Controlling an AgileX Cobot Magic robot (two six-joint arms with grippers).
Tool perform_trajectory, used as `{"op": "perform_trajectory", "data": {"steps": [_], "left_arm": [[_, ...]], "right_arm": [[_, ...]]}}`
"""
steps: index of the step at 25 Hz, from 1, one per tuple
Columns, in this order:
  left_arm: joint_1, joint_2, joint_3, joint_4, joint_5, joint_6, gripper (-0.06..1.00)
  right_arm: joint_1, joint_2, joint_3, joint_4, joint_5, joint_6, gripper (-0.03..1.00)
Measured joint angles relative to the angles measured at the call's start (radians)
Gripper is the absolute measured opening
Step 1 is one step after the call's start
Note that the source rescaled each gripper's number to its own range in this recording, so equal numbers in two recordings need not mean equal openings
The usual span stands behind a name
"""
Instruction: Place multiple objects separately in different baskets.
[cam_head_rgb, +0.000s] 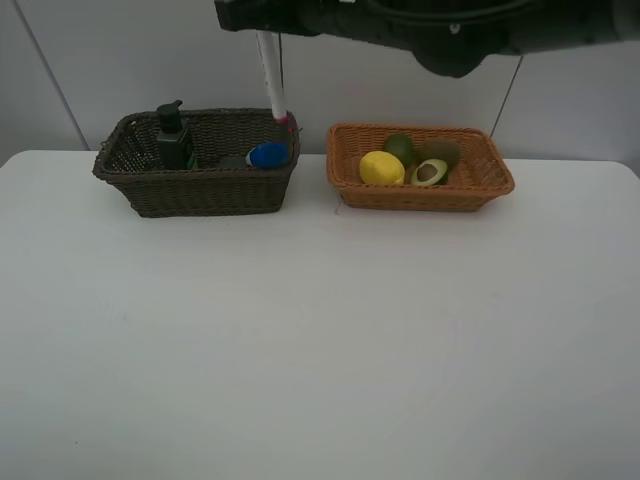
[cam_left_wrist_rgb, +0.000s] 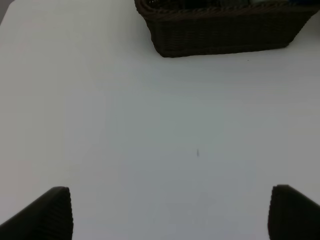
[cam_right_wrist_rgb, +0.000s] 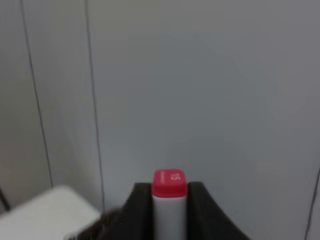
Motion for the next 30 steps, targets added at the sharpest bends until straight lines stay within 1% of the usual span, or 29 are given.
{"op": "perform_trajectory", "data": {"steps": [1,2,4,6,8,10,11,12,14,15,16,18,20,21,22,25,28,30], "left_arm": [[0.0,0.0,0.0,0.0,0.0,0.0,1.0],[0.0,0.0,0.0,0.0,0.0,0.0,1.0],[0.0,0.0,0.0,0.0,0.0,0.0,1.0],[0.0,0.0,0.0,0.0,0.0,0.0,1.0],[0.0,0.0,0.0,0.0,0.0,0.0,1.0],[0.0,0.0,0.0,0.0,0.0,0.0,1.0],[0.0,0.0,0.0,0.0,0.0,0.0,1.0],[0.0,0.0,0.0,0.0,0.0,0.0,1.0],[0.0,0.0,0.0,0.0,0.0,0.0,1.0],[0.0,0.0,0.0,0.0,0.0,0.0,1.0],[0.0,0.0,0.0,0.0,0.0,0.0,1.0],[0.0,0.0,0.0,0.0,0.0,0.0,1.0],[0.0,0.0,0.0,0.0,0.0,0.0,1.0],[0.0,0.0,0.0,0.0,0.0,0.0,1.0],[0.0,0.0,0.0,0.0,0.0,0.0,1.0],[0.0,0.0,0.0,0.0,0.0,0.0,1.0],[0.0,0.0,0.0,0.0,0.0,0.0,1.0],[0.0,0.0,0.0,0.0,0.0,0.0,1.0]], "right_arm": [[-0.011,0.036,-0.004,0.03,-0.097,0.0,0.0],[-0.016,0.069,-0.016,0.055,-0.157,0.0,0.0],[-0.024,0.165,-0.083,0.115,-0.229,0.0,0.0],[-0.024,0.265,-0.182,0.151,-0.24,0.0,0.0],[-0.024,0.364,-0.297,0.155,-0.223,0.0,0.0],[-0.024,0.459,-0.421,0.155,-0.165,0.0,0.01],[-0.024,0.497,-0.478,0.155,-0.111,0.0,0.04],[-0.024,0.523,-0.519,0.155,-0.069,0.0,0.1],[-0.024,0.56,-0.587,0.155,0.017,-0.001,0.33],[-0.024,0.566,-0.605,0.154,0.06,-0.001,0.52],[-0.024,0.567,-0.616,0.154,0.081,-0.002,0.66],[-0.024,0.567,-0.626,0.154,0.107,-0.003,0.87],[-0.024,0.567,-0.628,0.154,0.117,-0.003,0.95],[-0.024,0.567,-0.628,0.154,0.125,-0.003,0.97],[-0.024,0.563,-0.628,0.154,0.14,-0.003,0.98],[-0.033,0.521,-0.628,0.154,0.222,-0.003,0.99],[-0.07,0.435,-0.628,0.152,0.368,-0.003,0.99],[-0.128,0.372,-0.628,0.152,0.499,-0.003,0.99]]}}
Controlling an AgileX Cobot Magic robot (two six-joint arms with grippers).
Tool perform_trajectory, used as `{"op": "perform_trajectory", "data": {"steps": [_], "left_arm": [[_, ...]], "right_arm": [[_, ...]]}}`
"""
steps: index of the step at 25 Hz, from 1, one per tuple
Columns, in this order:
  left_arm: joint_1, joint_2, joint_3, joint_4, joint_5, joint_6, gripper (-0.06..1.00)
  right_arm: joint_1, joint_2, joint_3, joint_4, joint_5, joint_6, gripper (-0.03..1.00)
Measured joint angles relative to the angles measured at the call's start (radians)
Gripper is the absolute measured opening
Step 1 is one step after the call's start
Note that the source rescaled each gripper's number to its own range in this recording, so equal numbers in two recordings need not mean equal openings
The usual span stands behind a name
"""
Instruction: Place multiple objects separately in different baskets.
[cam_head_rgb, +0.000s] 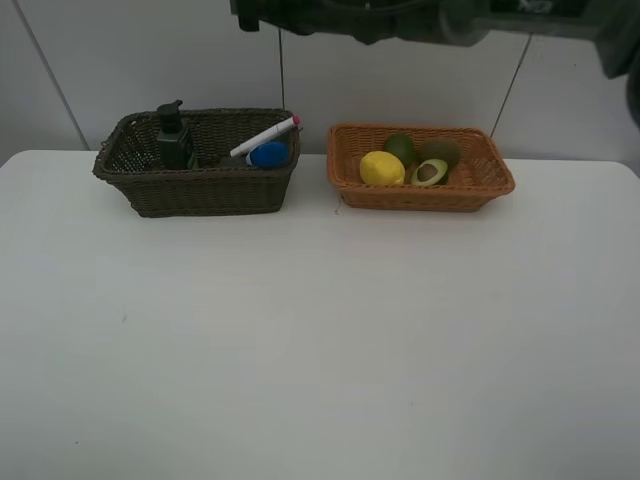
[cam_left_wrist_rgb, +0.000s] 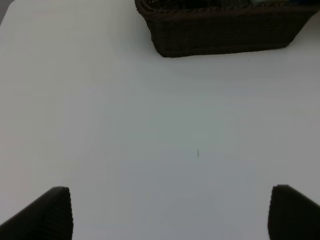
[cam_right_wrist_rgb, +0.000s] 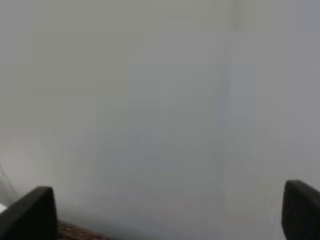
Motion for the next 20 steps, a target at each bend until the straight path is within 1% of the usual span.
{"op": "perform_trajectory", "data": {"steps": [3,5,6,8,10,12,15,17,20], "left_arm": [[0.0,0.0,0.0,0.0,0.0,0.0,1.0],[0.0,0.0,0.0,0.0,0.0,0.0,1.0],[0.0,0.0,0.0,0.0,0.0,0.0,1.0],[0.0,0.0,0.0,0.0,0.0,0.0,1.0],[0.0,0.0,0.0,0.0,0.0,0.0,1.0],[0.0,0.0,0.0,0.0,0.0,0.0,1.0],[0.0,0.0,0.0,0.0,0.0,0.0,1.0],[0.0,0.0,0.0,0.0,0.0,0.0,1.0],[0.0,0.0,0.0,0.0,0.0,0.0,1.0]], "right_arm": [[-0.112,-0.068,-0.003,0.0,0.185,0.0,0.99],[-0.192,-0.1,-0.003,-0.001,0.33,0.0,0.99],[-0.241,-0.11,-0.003,-0.011,0.386,0.0,0.99],[-0.313,-0.123,-0.003,-0.045,0.506,0.0,0.99],[-0.379,-0.136,-0.002,-0.062,0.605,0.0,0.99],[-0.426,-0.166,0.029,-0.071,0.65,0.0,0.99],[-0.501,-0.244,0.15,-0.076,0.65,-0.009,0.99],[-0.538,-0.316,0.27,-0.078,0.64,-0.015,0.99],[-0.556,-0.451,0.474,-0.085,0.623,-0.023,0.99]]}}
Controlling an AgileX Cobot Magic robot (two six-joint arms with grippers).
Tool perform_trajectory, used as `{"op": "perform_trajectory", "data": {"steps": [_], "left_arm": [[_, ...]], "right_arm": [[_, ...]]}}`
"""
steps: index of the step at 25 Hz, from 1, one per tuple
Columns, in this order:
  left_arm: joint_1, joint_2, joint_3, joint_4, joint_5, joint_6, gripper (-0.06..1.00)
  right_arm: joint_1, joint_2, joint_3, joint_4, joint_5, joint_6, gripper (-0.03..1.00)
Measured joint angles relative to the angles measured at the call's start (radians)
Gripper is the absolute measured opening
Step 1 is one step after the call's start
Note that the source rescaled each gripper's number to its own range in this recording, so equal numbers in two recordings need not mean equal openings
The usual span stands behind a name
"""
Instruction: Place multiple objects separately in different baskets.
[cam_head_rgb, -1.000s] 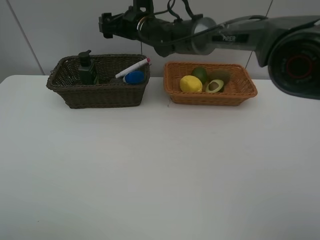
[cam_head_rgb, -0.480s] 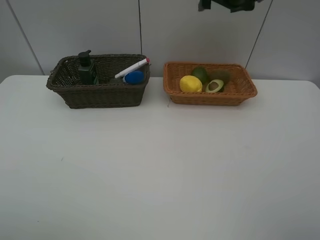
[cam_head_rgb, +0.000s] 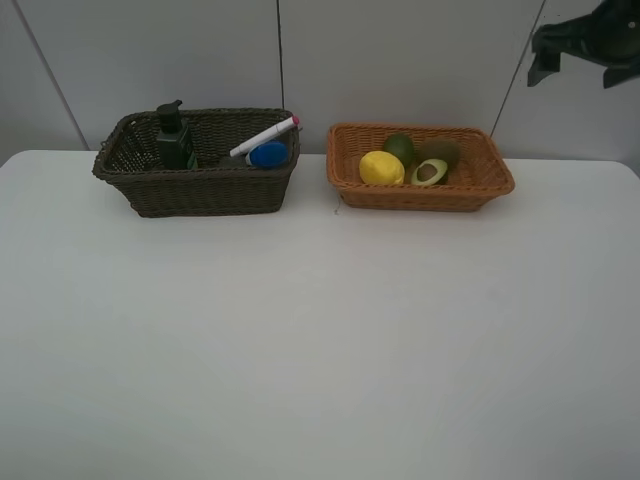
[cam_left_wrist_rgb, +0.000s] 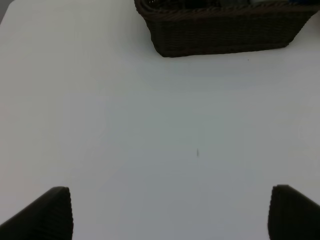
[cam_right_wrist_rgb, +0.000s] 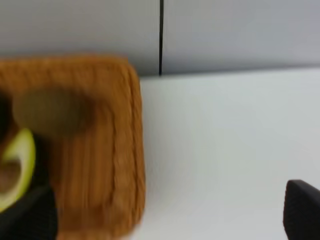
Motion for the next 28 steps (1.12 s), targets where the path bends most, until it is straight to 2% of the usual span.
{"op": "perform_trajectory", "data": {"steps": [3,7,14,21,28], "left_arm": [[0.0,0.0,0.0,0.0,0.0,0.0,1.0],[0.0,0.0,0.0,0.0,0.0,0.0,1.0],[0.0,0.0,0.0,0.0,0.0,0.0,1.0],[0.0,0.0,0.0,0.0,0.0,0.0,1.0],[0.0,0.0,0.0,0.0,0.0,0.0,1.0]], "right_arm": [[0.002,-0.193,0.231,-0.007,-0.036,-0.003,0.99],[0.011,-0.474,0.466,-0.006,-0.068,-0.003,0.99],[0.011,-0.935,0.754,-0.021,0.023,-0.003,0.99],[0.011,-1.319,0.888,-0.007,0.129,-0.002,0.99],[0.011,-1.532,0.897,-0.009,0.286,0.0,0.99]]}}
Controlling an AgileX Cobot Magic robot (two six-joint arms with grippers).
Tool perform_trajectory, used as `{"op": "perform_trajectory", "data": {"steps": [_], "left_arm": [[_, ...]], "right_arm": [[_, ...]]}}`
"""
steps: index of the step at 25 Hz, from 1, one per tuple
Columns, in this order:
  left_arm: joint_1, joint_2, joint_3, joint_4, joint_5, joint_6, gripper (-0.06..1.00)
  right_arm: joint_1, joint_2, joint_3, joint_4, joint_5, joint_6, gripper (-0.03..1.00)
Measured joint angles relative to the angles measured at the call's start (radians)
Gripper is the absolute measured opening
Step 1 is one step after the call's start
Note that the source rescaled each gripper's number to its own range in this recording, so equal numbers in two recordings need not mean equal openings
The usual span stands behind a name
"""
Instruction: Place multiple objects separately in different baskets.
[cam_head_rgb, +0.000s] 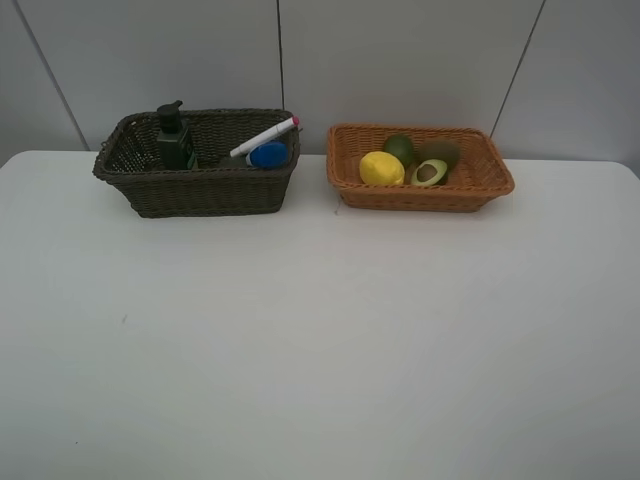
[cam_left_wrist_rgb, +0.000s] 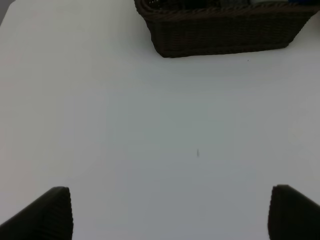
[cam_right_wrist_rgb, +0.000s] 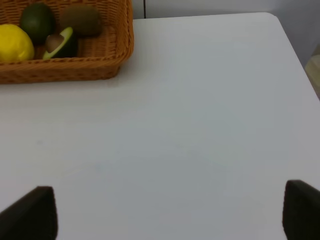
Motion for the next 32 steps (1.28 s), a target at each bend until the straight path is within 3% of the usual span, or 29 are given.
{"op": "perform_trajectory", "data": {"steps": [9,32], "left_arm": [[0.0,0.0,0.0,0.0,0.0,0.0,1.0],[0.0,0.0,0.0,0.0,0.0,0.0,1.0]], "right_arm": [[0.0,-0.224,0.0,-0.006,0.053,0.0,0.99],[0.0,-0.23,0.07,-0.012,0.053,-0.003,0.99]]}}
